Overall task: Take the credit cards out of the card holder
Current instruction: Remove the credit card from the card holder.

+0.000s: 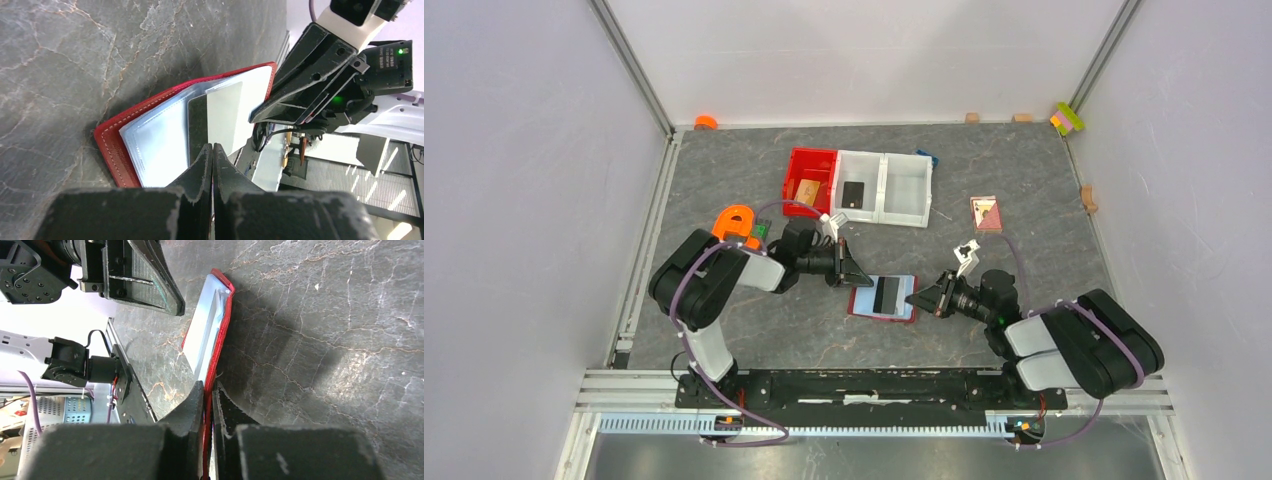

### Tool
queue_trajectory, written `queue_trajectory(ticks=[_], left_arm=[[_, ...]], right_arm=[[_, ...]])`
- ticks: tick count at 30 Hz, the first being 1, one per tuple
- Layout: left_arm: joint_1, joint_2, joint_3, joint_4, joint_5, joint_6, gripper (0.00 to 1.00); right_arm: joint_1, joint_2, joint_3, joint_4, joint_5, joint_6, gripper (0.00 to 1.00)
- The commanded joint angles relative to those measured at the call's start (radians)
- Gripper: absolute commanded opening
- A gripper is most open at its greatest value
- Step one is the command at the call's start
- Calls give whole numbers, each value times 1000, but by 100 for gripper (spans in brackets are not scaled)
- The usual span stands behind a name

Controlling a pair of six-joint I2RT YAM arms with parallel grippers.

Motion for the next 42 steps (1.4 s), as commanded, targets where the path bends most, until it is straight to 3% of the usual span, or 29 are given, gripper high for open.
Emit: queue_trajectory(ticks=[1,7,13,20,26,35,42], left_arm=[[-5,33,43,-48,-10,57,2],[-16,63,66,-88,-23,68,2],[-42,71,152,-402,-172,229,2],[-50,91,163,-405,-167,225,2],[-58,107,172,-406,-151,223,2],[-68,119,182,-412,-139,225,2],[-75,143,196,-408,-102,220,2]], right_arm=[[-2,16,-10,77,11,-29,15],[0,57,-5,89,2,-31,30],[5,81,6,78,8,-41,39],[29,114,32,52,25,-50,46],[53,149,46,80,35,-32,46],[65,182,58,113,39,-10,34],[70,219,53,172,39,21,35]])
